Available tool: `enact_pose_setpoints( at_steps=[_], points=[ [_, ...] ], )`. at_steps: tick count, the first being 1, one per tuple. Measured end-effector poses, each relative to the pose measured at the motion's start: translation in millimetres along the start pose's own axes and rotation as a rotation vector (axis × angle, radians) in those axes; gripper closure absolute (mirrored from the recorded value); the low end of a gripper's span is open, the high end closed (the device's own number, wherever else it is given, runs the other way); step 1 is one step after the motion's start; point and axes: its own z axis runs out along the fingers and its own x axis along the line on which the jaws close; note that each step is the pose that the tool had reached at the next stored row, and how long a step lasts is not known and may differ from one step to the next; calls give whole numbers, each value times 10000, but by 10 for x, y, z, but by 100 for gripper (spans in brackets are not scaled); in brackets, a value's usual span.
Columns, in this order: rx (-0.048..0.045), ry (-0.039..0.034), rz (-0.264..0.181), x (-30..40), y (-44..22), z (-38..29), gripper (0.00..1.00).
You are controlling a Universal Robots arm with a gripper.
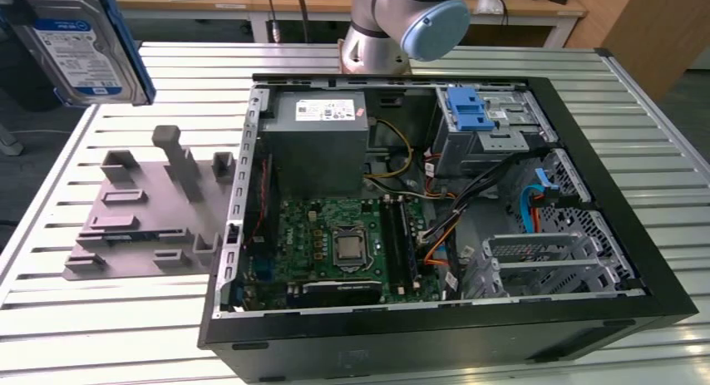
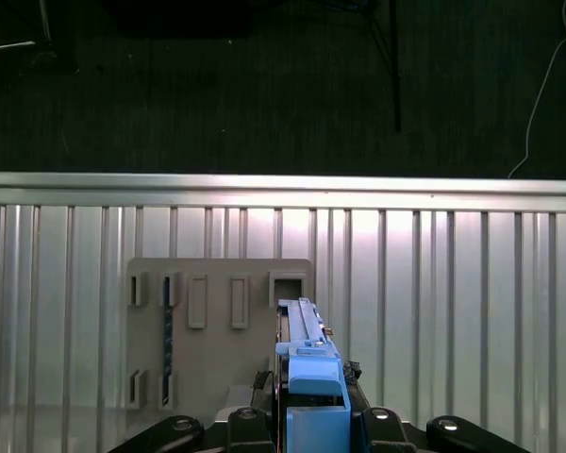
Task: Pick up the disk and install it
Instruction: 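Pick up the disk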
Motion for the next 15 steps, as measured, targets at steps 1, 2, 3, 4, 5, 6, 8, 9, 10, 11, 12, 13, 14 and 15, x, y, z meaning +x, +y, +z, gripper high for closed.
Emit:
enact_pose_setpoints(
  at_steps=[1,2,3,4,5,6,8,9,10,11,12,13,14,15],
  points=[
    [0,0,0,0,0,-6,64],
    [0,0,0,0,0,-13,64],
    [1,0,0,0,0,-19,64],
    [1,0,0,0,0,-25,64],
    [0,0,0,0,0,-32,64],
    [1,0,0,0,1,-37,64],
    [2,0,0,-1,1,-49,64],
    [2,0,0,-1,1,-56,64],
    [2,-1,-1,-1,1,-62,64],
    [2,0,0,-1,1,-68,64],
    [2,0,0,-1,1,-74,64],
    [3,0,0,-1,1,-80,64],
    [3,0,0,-1,1,-86,64],
    [3,1,-1,-1,1,-92,64]
  ],
)
